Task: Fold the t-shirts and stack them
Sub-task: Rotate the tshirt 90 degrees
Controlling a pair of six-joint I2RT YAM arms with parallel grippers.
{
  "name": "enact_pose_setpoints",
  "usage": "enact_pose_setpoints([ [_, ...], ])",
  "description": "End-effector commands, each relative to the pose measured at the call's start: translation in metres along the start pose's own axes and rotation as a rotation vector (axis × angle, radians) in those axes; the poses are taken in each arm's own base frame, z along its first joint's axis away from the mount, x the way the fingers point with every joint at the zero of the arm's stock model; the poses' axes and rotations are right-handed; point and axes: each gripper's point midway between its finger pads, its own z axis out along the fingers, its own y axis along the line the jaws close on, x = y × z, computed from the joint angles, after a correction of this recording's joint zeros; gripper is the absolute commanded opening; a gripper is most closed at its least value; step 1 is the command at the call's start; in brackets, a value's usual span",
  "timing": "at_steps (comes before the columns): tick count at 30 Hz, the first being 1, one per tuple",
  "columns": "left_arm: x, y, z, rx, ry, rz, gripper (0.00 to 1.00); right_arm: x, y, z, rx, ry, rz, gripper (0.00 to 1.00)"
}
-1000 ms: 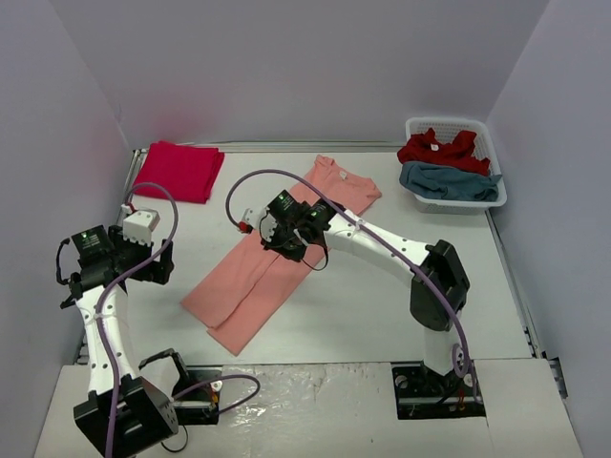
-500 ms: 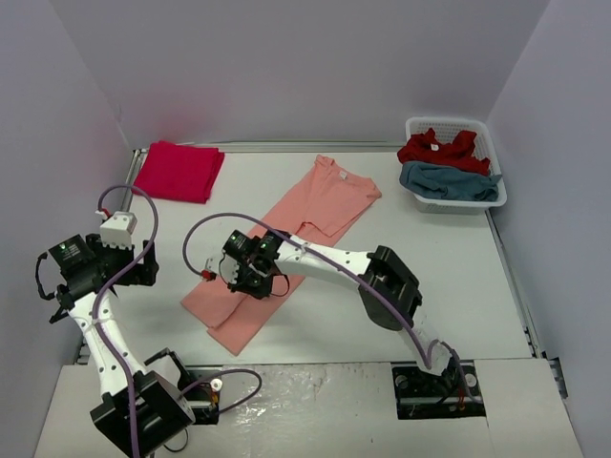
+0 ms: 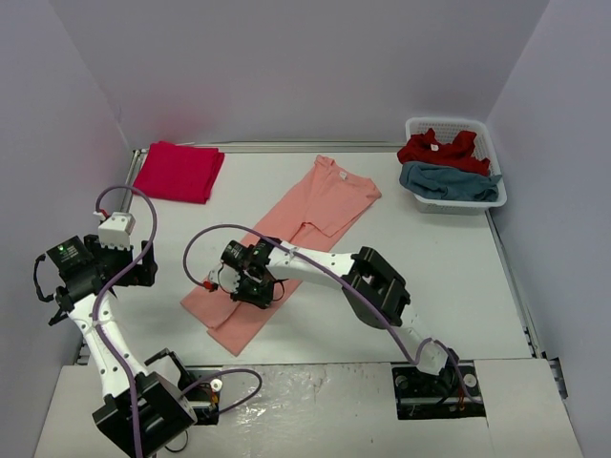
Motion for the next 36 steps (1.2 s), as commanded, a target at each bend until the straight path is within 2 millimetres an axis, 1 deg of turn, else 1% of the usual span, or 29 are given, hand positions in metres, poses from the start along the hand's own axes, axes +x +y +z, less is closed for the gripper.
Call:
enact_pose_setpoints([
  [1, -0.008, -0.002, -0.006, 0.003, -0.036, 0.016, 0.94, 0.025, 0.013, 0.002, -0.034, 0.082, -0.008, 0.00],
  [3, -0.008, -0.003, -0.006, 0.005, -0.036, 0.017, 0.94, 0.032, 0.013, 0.002, -0.028, 0.100, -0.009, 0.00],
  [7, -0.008, -0.004, -0.005, 0.014, -0.039, 0.021, 0.94, 0.055, 0.014, -0.004, -0.029, 0.139, 0.005, 0.00],
  [10, -0.009, -0.006, -0.005, 0.028, -0.042, 0.023, 0.94, 0.071, 0.010, -0.007, -0.028, 0.159, 0.028, 0.00],
  [11, -0.008, -0.007, -0.005, 0.033, -0.040, 0.020, 0.94, 0.076, 0.004, -0.010, -0.025, 0.160, 0.048, 0.00],
  [17, -0.009, -0.010, -0.004, 0.054, -0.041, 0.020, 0.94, 0.103, -0.009, -0.021, -0.020, 0.179, 0.108, 0.00],
  [19, -0.009, -0.010, -0.004, 0.057, -0.039, 0.020, 0.94, 0.111, -0.019, -0.028, -0.003, 0.175, 0.130, 0.00],
  [20, -0.009, -0.011, -0.004, 0.061, -0.042, 0.021, 0.94, 0.119, -0.022, -0.028, -0.002, 0.189, 0.141, 0.00],
  [21, -0.010, -0.012, -0.005, 0.062, -0.045, 0.025, 0.94, 0.124, -0.031, -0.034, 0.011, 0.181, 0.164, 0.00],
  [24, -0.010, -0.013, -0.005, 0.071, -0.045, 0.025, 0.94, 0.140, -0.042, -0.041, 0.029, 0.195, 0.185, 0.00],
  [25, -0.010, -0.014, -0.005, 0.075, -0.044, 0.025, 0.94, 0.147, -0.049, -0.043, 0.038, 0.199, 0.203, 0.00],
  [30, -0.010, -0.018, -0.004, 0.102, -0.046, 0.028, 0.94, 0.173, -0.066, -0.052, 0.075, 0.244, 0.233, 0.00],
  [36, -0.008, -0.020, -0.001, 0.128, -0.040, 0.025, 0.94, 0.189, -0.080, -0.064, 0.124, 0.267, 0.258, 0.00],
])
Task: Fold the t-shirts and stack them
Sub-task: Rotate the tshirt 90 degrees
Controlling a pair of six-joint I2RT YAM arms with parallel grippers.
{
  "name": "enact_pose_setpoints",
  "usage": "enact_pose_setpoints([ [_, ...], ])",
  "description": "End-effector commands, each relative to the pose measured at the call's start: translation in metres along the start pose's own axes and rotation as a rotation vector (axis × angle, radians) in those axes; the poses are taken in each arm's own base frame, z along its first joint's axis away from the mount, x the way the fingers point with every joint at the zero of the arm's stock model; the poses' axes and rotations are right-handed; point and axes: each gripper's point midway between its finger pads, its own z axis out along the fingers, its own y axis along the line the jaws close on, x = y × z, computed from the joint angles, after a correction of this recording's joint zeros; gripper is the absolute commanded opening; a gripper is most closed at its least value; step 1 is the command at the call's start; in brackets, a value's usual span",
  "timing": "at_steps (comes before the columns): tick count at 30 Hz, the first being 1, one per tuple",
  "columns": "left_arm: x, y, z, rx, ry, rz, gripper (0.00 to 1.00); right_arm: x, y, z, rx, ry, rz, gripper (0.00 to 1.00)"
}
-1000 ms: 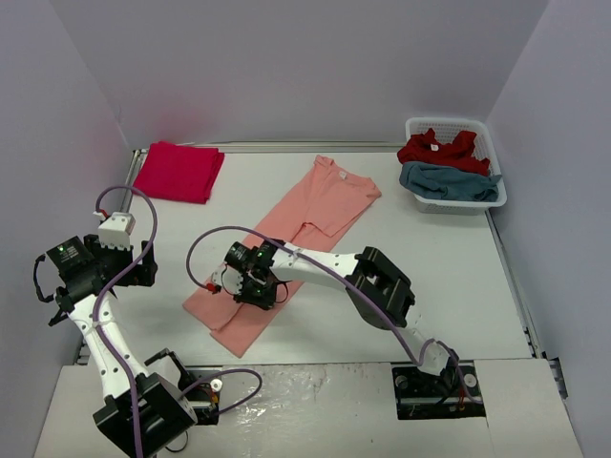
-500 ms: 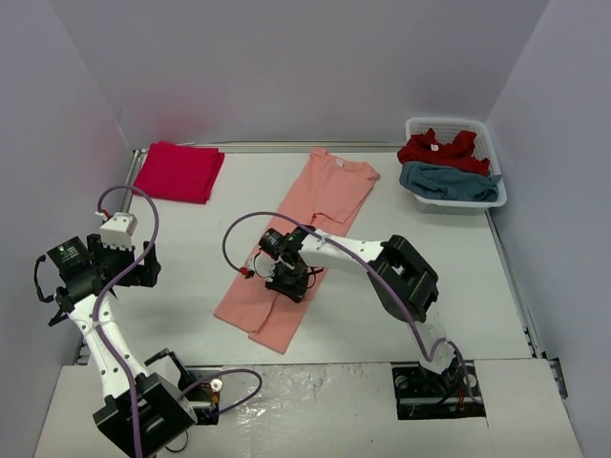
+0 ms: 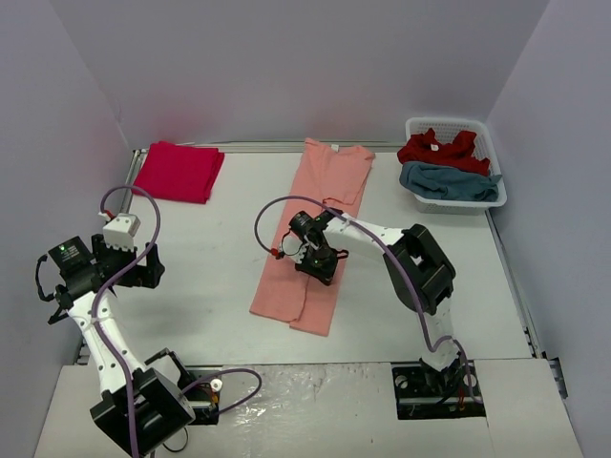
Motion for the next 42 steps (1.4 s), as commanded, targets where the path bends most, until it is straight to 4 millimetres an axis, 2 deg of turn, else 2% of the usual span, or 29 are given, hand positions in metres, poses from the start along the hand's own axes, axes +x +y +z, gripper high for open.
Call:
enact_pose_setpoints([
  [1, -0.009, -0.004, -0.002, 0.038, -0.025, 0.019, 0.94, 0.034, -0.016, -0.008, 0.065, 0.105, -0.003, 0.00],
  [12, -0.007, -0.012, 0.004, 0.122, -0.021, 0.020, 0.94, 0.065, -0.065, -0.029, 0.111, 0.074, 0.135, 0.00],
  [21, -0.007, -0.018, 0.006, 0.176, -0.017, 0.024, 0.94, 0.070, -0.089, -0.034, 0.121, 0.046, 0.191, 0.00],
  [22, -0.007, -0.019, 0.005, 0.177, -0.019, 0.030, 0.94, 0.071, -0.097, -0.033, 0.113, 0.035, 0.220, 0.00],
  [24, -0.007, -0.019, 0.005, 0.177, -0.021, 0.036, 0.94, 0.072, -0.098, -0.034, 0.108, 0.031, 0.227, 0.00],
  [28, -0.009, -0.021, 0.004, 0.180, -0.021, 0.042, 0.94, 0.064, -0.095, -0.044, 0.102, -0.003, 0.231, 0.00],
  [33, -0.013, -0.020, 0.003, 0.178, -0.029, 0.045, 0.94, 0.038, -0.097, -0.081, 0.131, -0.106, 0.213, 0.00],
  [36, -0.012, -0.020, 0.005, 0.180, -0.022, 0.045, 0.94, 0.023, -0.096, -0.094, 0.135, -0.156, 0.207, 0.00],
  [39, -0.014, -0.019, 0.004, 0.183, -0.016, 0.051, 0.94, 0.010, -0.095, -0.094, 0.115, -0.187, 0.202, 0.00],
  [42, -0.017, -0.017, 0.003, 0.186, -0.013, 0.054, 0.94, -0.001, -0.089, -0.083, 0.063, -0.198, 0.206, 0.00],
])
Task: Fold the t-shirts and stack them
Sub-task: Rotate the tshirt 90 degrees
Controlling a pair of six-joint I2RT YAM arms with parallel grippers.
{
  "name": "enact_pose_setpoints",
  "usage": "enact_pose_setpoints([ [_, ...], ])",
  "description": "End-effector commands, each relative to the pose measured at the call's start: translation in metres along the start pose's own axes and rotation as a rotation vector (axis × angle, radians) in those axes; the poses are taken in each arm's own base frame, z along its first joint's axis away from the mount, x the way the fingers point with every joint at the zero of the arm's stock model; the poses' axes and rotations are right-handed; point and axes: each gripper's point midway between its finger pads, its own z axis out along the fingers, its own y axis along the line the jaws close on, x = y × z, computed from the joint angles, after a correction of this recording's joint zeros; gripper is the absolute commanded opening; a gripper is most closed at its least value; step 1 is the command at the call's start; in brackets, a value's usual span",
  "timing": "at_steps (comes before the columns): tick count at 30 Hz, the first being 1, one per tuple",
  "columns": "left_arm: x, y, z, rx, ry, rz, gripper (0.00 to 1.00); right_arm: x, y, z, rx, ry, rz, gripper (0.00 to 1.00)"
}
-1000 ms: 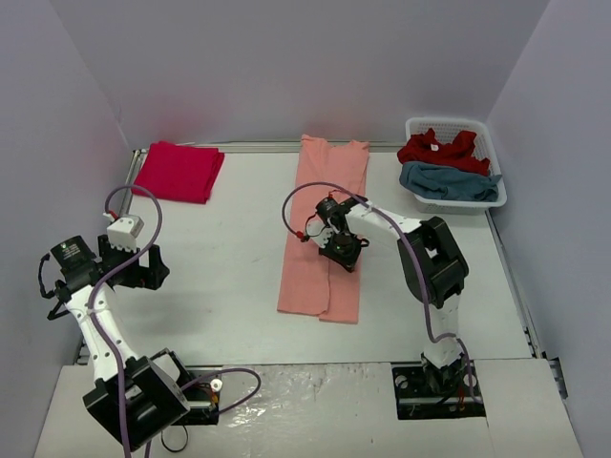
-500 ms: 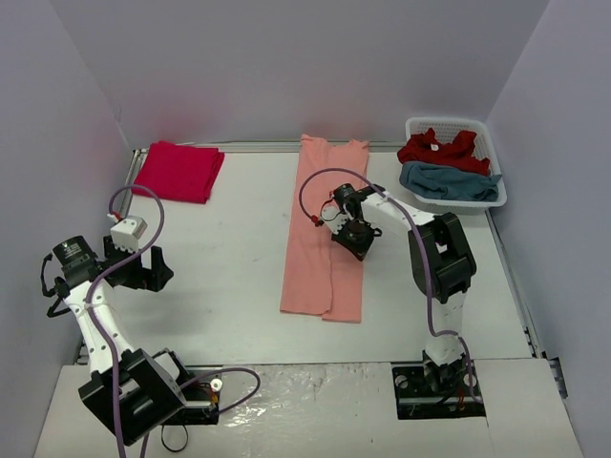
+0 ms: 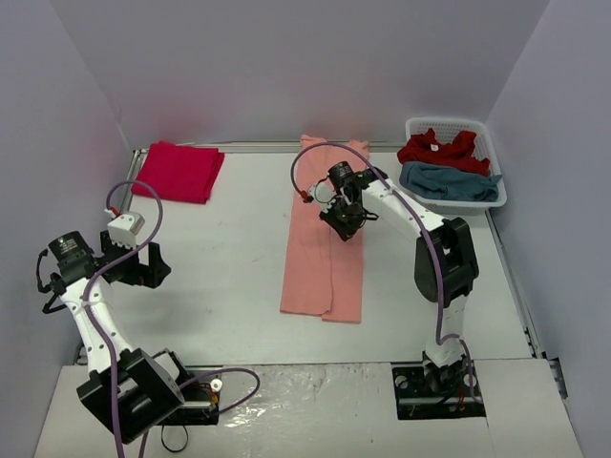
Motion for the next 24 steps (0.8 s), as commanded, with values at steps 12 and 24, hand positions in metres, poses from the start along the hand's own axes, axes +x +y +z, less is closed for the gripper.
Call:
enact_pose_setpoints([
  [12, -0.025, 0.000, -0.008, 0.019, -0.038, 0.052, 0.94, 0.004, 0.059, 0.042, -0.185, 0.091, -0.038, 0.00],
  [24, -0.019, -0.006, -0.004, 0.037, -0.043, 0.037, 0.94, 0.040, 0.071, 0.064, -0.196, 0.174, -0.042, 0.00],
])
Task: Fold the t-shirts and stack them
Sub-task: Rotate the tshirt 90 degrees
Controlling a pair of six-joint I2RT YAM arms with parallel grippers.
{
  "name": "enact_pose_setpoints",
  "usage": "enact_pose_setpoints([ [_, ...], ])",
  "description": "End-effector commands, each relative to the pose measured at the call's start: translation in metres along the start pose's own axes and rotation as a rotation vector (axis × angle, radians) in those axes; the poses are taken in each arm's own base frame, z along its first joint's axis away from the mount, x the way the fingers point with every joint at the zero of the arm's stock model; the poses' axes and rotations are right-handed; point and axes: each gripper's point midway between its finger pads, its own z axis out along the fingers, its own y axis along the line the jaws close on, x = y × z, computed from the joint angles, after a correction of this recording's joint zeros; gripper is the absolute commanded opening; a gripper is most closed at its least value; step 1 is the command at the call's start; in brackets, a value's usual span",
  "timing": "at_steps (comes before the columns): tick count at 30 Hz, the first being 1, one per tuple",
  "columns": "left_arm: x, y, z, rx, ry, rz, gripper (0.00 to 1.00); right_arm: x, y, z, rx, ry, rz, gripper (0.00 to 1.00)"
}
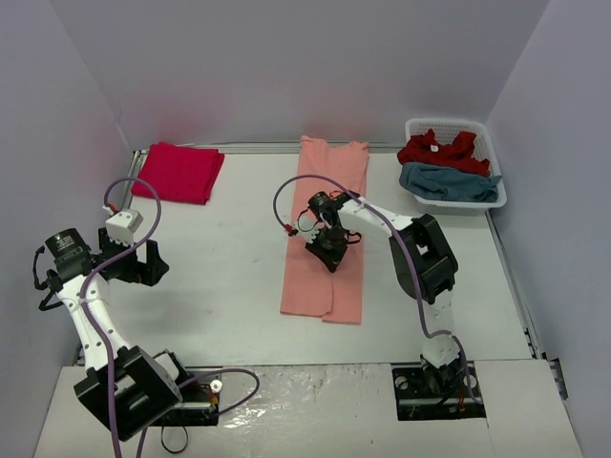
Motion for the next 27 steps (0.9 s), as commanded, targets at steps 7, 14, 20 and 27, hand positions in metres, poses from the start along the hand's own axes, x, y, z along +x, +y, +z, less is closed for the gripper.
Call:
enact_pose_setpoints([
  [7, -0.008, -0.012, -0.001, 0.047, -0.035, 0.018, 0.94, 0.028, -0.013, 0.008, 0.053, 0.050, 0.043, 0.00],
  [14, -0.008, -0.013, -0.002, 0.046, -0.031, 0.026, 0.94, 0.029, -0.033, 0.018, 0.076, 0.066, 0.070, 0.00],
  [20, -0.008, -0.013, -0.001, 0.049, -0.030, 0.023, 0.94, 0.025, -0.046, 0.017, 0.095, 0.058, 0.080, 0.00],
  [27, -0.010, -0.010, 0.000, 0.042, -0.030, 0.019, 0.94, 0.013, -0.068, 0.011, 0.149, 0.040, 0.079, 0.00],
])
